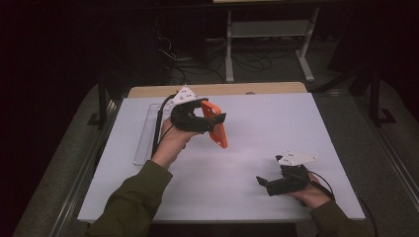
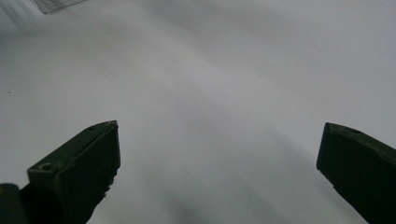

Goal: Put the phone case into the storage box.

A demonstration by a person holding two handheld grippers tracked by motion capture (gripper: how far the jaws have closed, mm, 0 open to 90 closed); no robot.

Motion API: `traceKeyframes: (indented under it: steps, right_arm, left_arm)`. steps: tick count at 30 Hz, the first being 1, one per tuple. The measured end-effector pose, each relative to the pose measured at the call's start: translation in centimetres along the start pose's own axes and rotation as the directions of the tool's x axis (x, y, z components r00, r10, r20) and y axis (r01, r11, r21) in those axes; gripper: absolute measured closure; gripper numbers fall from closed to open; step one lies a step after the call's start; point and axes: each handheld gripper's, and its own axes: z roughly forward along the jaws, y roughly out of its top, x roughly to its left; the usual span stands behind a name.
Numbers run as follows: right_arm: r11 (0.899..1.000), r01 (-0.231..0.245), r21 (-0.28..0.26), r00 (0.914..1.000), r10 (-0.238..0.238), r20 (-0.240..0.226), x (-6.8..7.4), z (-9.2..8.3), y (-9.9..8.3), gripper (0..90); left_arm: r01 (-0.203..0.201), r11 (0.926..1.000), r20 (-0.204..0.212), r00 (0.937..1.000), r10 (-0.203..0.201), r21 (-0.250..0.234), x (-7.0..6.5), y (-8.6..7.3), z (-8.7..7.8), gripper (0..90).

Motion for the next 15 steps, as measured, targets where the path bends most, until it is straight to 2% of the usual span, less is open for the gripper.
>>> traceKeyframes:
  steps: [15]
  right_arm:
    - [1.000, 0.000, -0.001, 1.0000, 0.000, 0.000, 0.0, 0.0, 0.0, 0.0]
  left_arm:
    - [-0.006, 0.9999, -0.060, 0.9982, 0.005, -0.013, 2.0, 1.0, -0.6, 15.2]
